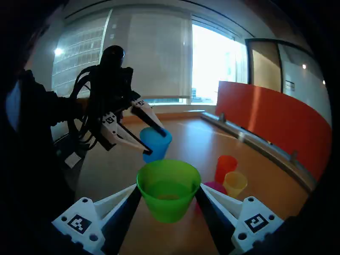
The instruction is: Pour water
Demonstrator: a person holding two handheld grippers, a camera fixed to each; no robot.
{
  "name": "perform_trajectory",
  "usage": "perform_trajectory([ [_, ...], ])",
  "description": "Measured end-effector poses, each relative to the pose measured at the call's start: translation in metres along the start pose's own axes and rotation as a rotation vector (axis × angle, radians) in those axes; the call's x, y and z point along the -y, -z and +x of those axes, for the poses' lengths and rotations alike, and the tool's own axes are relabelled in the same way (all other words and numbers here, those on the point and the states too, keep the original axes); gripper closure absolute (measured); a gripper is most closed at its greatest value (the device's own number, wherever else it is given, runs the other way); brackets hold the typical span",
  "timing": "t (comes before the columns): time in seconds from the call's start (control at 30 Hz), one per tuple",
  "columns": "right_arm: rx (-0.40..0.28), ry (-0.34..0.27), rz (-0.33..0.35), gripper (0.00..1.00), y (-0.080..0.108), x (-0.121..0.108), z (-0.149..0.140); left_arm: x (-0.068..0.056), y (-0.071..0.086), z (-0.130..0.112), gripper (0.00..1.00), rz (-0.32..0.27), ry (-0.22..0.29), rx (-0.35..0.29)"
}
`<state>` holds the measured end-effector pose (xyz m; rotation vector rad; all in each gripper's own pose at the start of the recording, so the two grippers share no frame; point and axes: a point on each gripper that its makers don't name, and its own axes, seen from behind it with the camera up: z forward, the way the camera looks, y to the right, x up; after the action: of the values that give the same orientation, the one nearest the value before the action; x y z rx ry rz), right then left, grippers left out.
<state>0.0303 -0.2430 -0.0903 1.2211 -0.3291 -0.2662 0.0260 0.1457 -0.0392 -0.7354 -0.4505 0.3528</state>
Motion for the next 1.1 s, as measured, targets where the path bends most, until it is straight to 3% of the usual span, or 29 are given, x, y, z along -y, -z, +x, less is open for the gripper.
perform_trajectory([
  [0.17, 0.024, 0.006, 0.01, 0.11, -0.001, 0.002, -0.009, -0.003, -0.001, -0.01, 0.11, -0.007, -0.015, 0.025],
  [1.1, 0.15, 0.017, 0.04, 0.11, -0.018, -0.003, -0.048, -0.002, -0.021, -0.072, 0.11, -0.04, 0.009, 0.171],
])
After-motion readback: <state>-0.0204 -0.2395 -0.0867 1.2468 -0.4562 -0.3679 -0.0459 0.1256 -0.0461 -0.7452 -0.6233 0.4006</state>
